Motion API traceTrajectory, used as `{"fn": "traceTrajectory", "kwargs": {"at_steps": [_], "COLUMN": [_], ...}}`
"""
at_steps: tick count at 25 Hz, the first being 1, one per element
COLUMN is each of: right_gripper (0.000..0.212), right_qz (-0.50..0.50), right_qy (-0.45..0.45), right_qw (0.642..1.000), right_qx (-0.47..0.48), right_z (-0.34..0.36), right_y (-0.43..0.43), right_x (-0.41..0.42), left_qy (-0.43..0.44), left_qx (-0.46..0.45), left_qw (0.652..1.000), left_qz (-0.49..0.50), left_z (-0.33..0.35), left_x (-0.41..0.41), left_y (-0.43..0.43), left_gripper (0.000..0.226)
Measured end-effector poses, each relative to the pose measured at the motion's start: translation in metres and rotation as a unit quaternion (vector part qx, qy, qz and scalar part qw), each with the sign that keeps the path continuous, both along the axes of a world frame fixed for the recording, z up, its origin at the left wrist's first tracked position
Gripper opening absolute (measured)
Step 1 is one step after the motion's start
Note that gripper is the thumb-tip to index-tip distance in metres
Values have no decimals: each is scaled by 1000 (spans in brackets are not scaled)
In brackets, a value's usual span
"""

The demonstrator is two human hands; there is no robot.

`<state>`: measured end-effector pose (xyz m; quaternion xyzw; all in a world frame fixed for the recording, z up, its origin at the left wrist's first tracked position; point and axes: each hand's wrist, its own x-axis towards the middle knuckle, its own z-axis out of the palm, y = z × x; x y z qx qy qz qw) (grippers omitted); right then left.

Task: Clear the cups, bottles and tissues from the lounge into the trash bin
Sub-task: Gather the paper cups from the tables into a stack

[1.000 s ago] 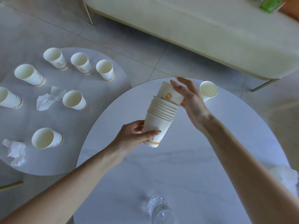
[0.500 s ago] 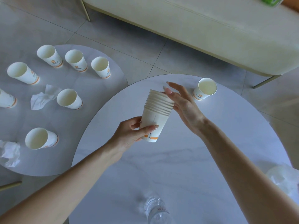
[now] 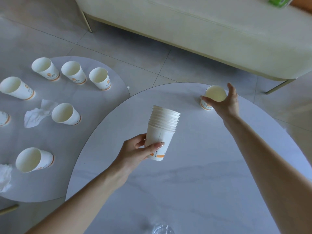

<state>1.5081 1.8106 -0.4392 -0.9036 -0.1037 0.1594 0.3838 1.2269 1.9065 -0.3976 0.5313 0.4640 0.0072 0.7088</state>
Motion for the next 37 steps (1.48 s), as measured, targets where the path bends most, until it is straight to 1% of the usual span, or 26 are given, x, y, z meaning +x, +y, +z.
{"fn": "traceTrajectory", "kwargs": {"at_steps": [2,5,8,13,14,16,18,20,22,24,27,30,34,37], "right_gripper": [101,92,85,81,81,78,74,71,66,63,71,69,64,60], "right_qz": [1,-5,-22,-81,-88,-93,-96,-93,-81,-60,-19,28,73,125], "right_qy": [14,14,28,12,12,43,96,173,250,298,338,359,363,347], "right_qw": [1000,1000,999,996,995,990,977,949,914,886,859,860,861,864], "right_qx": [-7,-12,-15,27,42,97,166,245,310,351,385,363,349,342], "right_z": [-1,-3,-6,-3,-1,8,24,46,72,97,133,168,209,239], "right_y": [6,12,13,18,18,18,15,11,10,10,12,16,29,48], "right_x": [2,3,0,-15,-20,-35,-54,-73,-86,-95,-108,-128,-147,-156], "left_qy": [3,-3,-4,-12,-12,-9,-9,-7,-3,2,-6,-20,-43,-59], "left_qx": [-1,-5,-6,-3,-2,0,1,1,7,15,21,22,29,34], "left_qw": [1000,1000,1000,1000,1000,1000,1000,1000,1000,1000,999,998,997,997], "left_qz": [-4,-6,-8,0,1,2,4,5,0,-16,-47,-48,-58,-33], "left_z": [-1,-1,1,4,4,6,9,14,21,31,54,87,125,146], "left_x": [1,1,1,-4,-5,-9,-13,-18,-24,-32,-44,-55,-66,-78], "left_y": [-2,-3,-2,5,6,8,10,12,13,14,14,15,19,28], "left_gripper": [25,26,21,19,19,20,22,22,22,24,26,27,40,33]}}
